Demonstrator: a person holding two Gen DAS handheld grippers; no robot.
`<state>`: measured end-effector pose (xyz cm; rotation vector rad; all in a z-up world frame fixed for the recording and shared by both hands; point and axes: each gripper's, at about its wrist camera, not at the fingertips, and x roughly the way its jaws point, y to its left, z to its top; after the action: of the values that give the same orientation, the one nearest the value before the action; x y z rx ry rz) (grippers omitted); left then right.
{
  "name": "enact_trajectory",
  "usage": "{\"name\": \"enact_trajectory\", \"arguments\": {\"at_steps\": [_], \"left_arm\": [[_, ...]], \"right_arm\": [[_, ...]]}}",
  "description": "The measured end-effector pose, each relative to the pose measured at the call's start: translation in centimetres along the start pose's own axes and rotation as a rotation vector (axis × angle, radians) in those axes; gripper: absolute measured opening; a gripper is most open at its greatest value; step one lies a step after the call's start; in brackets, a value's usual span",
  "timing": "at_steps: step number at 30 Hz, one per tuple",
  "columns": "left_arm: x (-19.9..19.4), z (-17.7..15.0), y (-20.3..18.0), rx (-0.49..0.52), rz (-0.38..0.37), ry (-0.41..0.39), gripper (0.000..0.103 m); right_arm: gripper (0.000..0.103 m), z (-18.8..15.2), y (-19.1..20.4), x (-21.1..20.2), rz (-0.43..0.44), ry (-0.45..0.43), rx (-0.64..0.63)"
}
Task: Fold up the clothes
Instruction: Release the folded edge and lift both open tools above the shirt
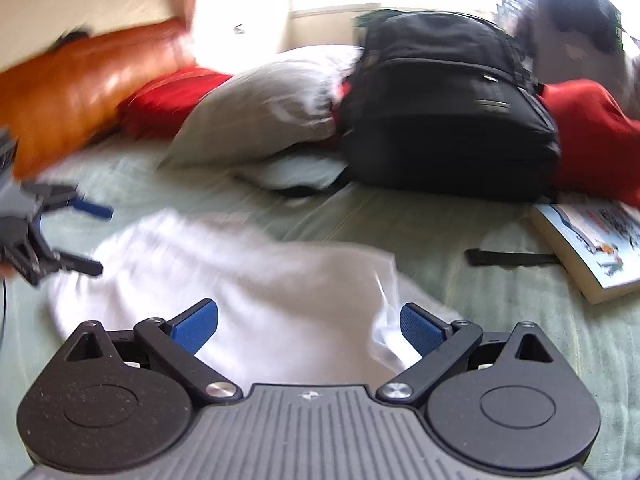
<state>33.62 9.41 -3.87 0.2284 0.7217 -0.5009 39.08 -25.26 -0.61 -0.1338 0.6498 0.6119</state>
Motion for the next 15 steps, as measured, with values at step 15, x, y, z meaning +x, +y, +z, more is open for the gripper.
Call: {"name": "enact_trajectory", "arguments": {"at_steps": [15], "left_arm": [[-0.8,-2.5,-1.6,-0.034,0.016,0.031,0.102]], "right_arm": [[0.098,0.6,-2.3,-2.6,-0.039,-0.113,0.127]]}}
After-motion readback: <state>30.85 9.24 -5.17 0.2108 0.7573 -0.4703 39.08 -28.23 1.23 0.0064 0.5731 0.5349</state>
